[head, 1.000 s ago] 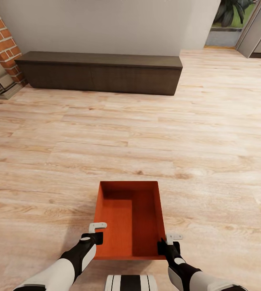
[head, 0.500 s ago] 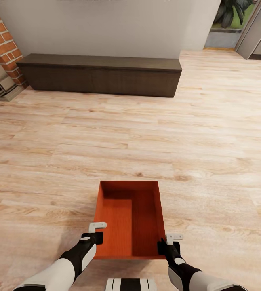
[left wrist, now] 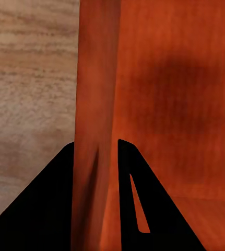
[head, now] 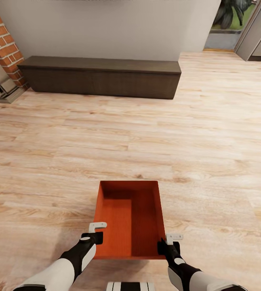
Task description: Move the two storage containers from the living room to the garage. In the garage, place one container on the floor and stack the other container on top of it (either order is fine).
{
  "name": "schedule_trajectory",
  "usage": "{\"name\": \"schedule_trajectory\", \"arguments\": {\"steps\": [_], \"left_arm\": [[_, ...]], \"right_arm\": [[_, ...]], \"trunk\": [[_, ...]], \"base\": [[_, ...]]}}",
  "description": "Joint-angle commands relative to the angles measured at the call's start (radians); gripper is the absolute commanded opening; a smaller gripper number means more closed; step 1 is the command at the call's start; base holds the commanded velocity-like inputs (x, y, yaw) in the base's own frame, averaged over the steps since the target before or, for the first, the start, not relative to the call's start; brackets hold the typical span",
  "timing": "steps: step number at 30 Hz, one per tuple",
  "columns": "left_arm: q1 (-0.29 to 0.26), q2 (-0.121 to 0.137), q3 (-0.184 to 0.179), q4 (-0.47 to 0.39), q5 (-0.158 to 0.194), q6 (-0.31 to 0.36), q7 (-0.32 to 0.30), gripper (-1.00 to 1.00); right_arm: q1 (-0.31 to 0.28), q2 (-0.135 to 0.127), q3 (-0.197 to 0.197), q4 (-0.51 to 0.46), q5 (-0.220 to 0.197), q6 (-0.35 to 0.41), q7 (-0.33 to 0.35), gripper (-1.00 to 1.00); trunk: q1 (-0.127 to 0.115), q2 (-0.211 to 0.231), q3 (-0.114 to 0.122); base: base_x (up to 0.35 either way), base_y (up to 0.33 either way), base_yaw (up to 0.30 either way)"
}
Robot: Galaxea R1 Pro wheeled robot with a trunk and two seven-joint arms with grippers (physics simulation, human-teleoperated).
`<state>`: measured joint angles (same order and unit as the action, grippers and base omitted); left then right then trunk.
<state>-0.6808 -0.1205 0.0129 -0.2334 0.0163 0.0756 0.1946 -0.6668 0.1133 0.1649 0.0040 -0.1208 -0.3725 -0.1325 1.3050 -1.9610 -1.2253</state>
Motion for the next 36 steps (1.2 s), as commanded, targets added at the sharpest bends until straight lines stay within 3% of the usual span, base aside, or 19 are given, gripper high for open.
{"name": "schedule_trajectory", "arguments": {"steps": [1,36], "left_arm": [[0.0,0.001,0.013,-0.003,-0.014,0.007,0.009,-1.0],[0.0,0.002,0.013,-0.003,-0.013,0.007,0.011,-1.0]], "right_arm": [[0.0,-0.003,-0.024,0.001,-0.033,-0.007,-0.015,-1.0],[0.0,0.002,-0.025,0.001,-0.034,-0.008,-0.017,-1.0]], "trunk": [[-0.004,0.007,0.003],[-0.138,0.252,0.112]], "base": [[0.0,0.0,0.0],[0.0,0.0,0.0]]}}
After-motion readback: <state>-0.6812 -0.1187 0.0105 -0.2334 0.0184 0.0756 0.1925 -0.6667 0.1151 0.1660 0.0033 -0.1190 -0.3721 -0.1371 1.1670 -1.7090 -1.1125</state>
